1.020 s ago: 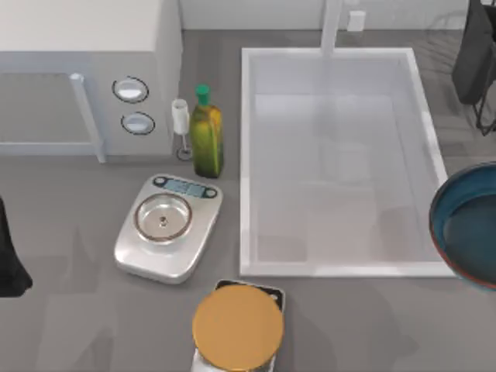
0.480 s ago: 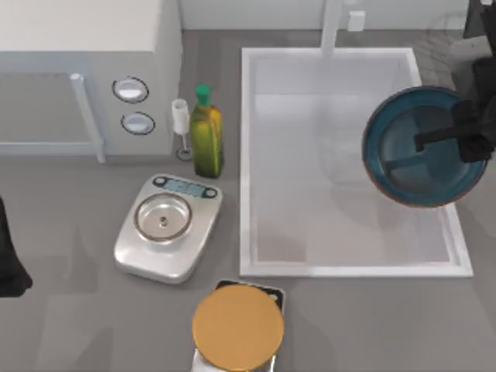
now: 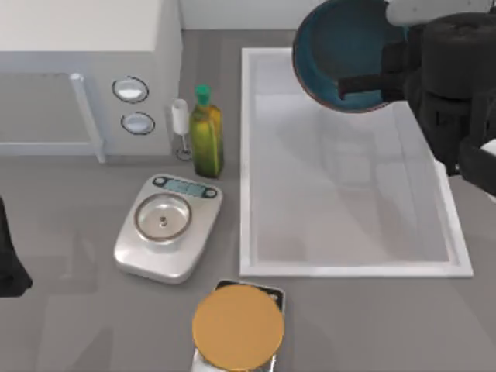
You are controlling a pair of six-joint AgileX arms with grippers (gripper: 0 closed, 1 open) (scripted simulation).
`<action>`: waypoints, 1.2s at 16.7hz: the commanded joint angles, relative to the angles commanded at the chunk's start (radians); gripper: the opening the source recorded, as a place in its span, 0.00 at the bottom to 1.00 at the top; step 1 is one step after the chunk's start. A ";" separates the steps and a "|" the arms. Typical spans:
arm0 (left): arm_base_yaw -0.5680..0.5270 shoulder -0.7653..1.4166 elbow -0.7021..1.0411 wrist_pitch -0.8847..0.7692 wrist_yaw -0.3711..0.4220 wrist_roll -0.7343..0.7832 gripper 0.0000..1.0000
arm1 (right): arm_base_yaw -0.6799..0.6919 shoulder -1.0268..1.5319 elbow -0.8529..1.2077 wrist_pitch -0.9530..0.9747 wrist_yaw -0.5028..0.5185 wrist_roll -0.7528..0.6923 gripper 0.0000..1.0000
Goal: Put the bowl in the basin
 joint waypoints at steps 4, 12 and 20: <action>0.000 0.000 0.000 0.000 0.000 0.000 1.00 | 0.075 0.002 -0.110 0.342 0.099 -0.024 0.00; 0.000 0.000 0.000 0.000 0.000 0.000 1.00 | 0.129 0.004 -0.199 0.536 0.160 -0.035 0.00; 0.000 0.000 0.000 0.000 0.000 0.000 1.00 | 0.142 0.117 -0.195 0.684 0.152 -0.013 0.00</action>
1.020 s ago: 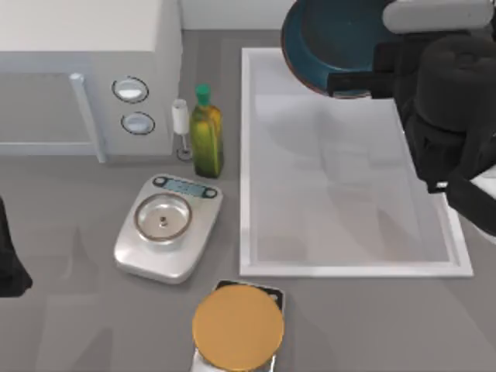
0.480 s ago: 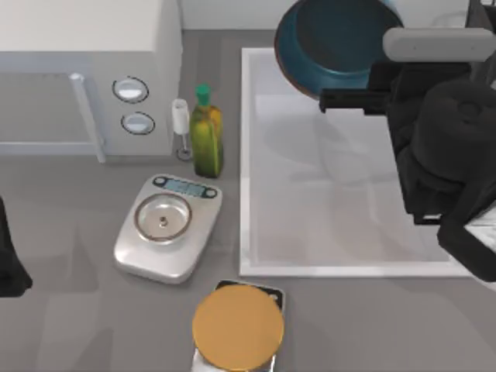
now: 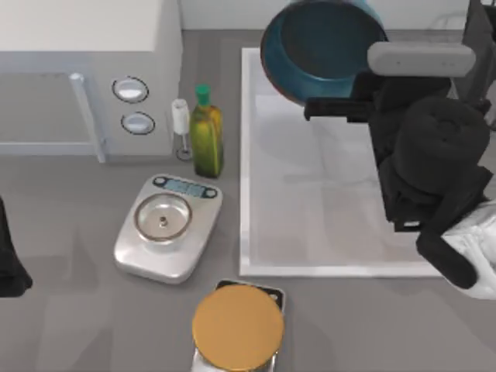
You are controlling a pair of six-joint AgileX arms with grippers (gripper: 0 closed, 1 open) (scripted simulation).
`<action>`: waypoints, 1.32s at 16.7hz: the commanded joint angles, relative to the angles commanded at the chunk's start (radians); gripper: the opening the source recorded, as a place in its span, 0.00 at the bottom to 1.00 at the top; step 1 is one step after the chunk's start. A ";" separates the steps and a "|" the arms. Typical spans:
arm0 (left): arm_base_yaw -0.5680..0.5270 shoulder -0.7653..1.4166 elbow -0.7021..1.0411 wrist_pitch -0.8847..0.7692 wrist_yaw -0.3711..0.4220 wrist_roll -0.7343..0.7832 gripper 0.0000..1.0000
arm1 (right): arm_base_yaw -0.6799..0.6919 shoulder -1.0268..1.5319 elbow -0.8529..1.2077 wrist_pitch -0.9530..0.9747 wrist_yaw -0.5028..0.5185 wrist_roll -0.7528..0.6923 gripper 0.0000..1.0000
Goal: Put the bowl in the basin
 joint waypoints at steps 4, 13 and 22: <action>0.000 0.000 0.000 0.000 0.000 0.000 1.00 | 0.007 0.173 -0.025 0.213 -0.001 0.008 0.00; 0.000 0.000 0.000 0.000 0.000 0.000 1.00 | -0.014 0.508 -0.102 0.575 0.016 -0.025 0.00; 0.000 0.000 0.000 0.000 0.000 0.000 1.00 | -0.015 0.516 -0.104 0.584 0.016 -0.027 0.30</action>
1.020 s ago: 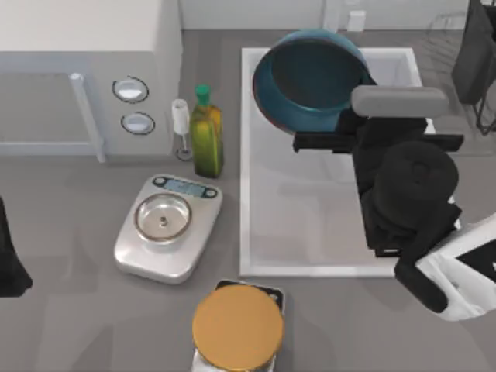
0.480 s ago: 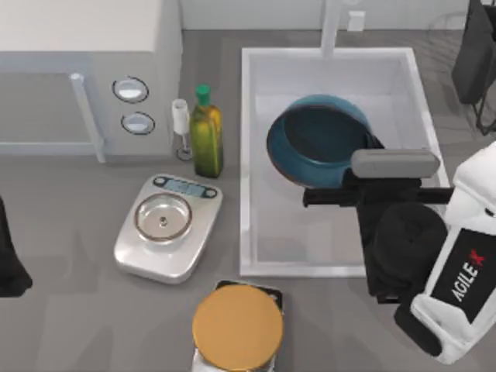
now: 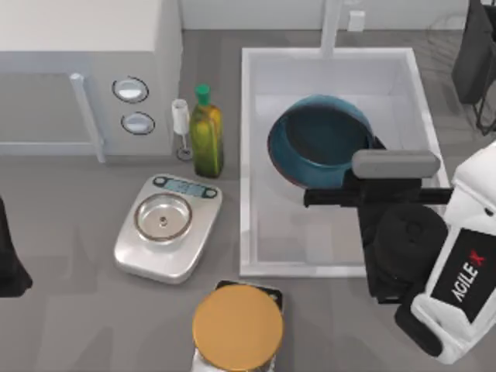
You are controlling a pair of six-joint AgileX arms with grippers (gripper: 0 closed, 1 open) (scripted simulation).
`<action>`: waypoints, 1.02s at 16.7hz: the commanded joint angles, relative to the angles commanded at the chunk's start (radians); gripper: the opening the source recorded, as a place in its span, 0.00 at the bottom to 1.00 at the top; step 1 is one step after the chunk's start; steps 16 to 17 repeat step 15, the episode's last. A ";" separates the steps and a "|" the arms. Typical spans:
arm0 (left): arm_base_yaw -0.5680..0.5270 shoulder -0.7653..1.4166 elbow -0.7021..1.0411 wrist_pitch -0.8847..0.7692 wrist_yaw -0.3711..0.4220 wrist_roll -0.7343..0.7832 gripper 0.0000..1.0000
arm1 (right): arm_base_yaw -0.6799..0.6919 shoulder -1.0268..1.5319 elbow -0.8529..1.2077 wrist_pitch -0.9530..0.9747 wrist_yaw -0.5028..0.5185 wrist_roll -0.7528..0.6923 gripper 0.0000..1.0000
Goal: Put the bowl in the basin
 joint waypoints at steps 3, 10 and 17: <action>0.000 0.000 0.000 0.000 0.000 0.000 1.00 | 0.000 0.000 0.000 0.000 0.000 0.000 0.53; 0.000 0.000 0.000 0.000 0.000 0.000 1.00 | 0.000 0.000 0.000 0.000 0.000 0.000 1.00; 0.000 0.000 0.000 0.000 0.000 0.000 1.00 | 0.000 0.000 0.000 0.000 0.000 0.000 1.00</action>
